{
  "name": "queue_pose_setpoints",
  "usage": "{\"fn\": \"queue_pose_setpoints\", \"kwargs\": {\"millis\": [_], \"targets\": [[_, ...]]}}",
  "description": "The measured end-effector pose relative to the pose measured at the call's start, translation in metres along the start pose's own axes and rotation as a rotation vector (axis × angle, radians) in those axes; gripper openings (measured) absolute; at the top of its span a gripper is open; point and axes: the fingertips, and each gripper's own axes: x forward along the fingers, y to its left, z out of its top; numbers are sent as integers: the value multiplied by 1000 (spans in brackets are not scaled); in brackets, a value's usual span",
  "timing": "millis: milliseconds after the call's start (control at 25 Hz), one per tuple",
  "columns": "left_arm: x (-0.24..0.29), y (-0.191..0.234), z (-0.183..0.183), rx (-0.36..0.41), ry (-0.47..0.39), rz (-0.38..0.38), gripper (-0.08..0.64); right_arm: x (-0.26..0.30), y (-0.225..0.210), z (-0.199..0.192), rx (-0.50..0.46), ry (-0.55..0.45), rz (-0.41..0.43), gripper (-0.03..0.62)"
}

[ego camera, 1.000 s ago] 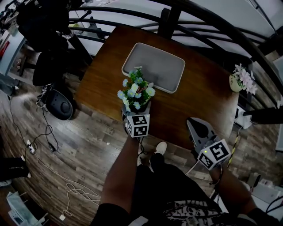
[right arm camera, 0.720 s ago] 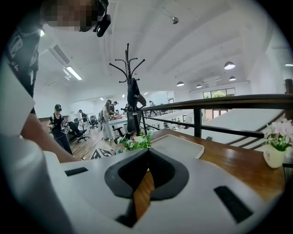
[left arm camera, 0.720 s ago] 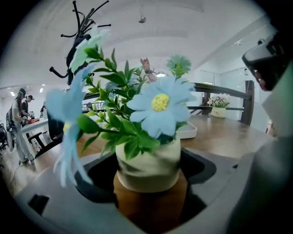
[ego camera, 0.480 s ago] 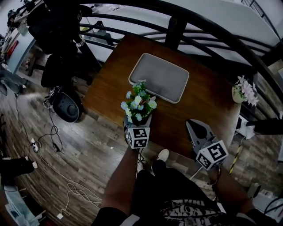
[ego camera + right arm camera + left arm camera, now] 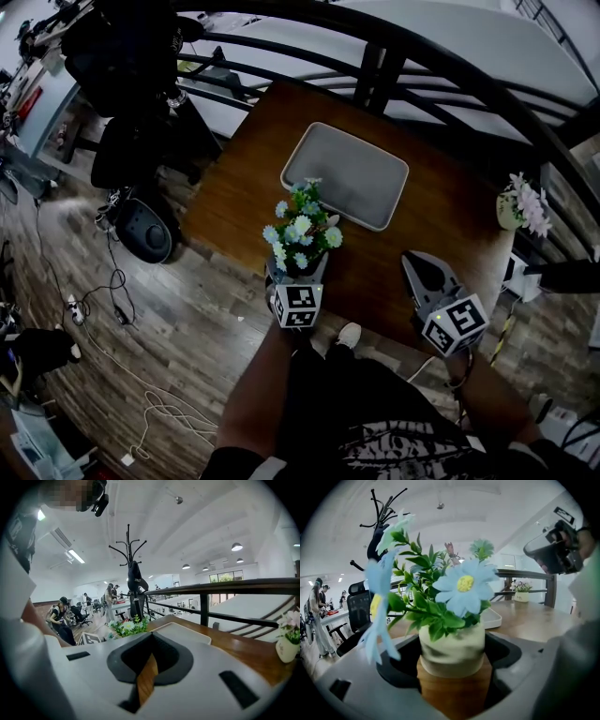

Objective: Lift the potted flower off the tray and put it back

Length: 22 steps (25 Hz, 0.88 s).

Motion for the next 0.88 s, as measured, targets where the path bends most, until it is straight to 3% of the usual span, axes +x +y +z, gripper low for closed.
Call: {"fn": "queue_pose_setpoints", "kwargs": {"millis": [280,600,880], "targets": [[23,31,40,26,-61,-81,428,35,11,27,8,-4,-76,-2],[98,60,76,55,-76,-181,428,74,1,43,42,-20,-176,-2],[155,42,97,101,-73,-282,428,50,-25,42,84,-28,-316,-2]]}}
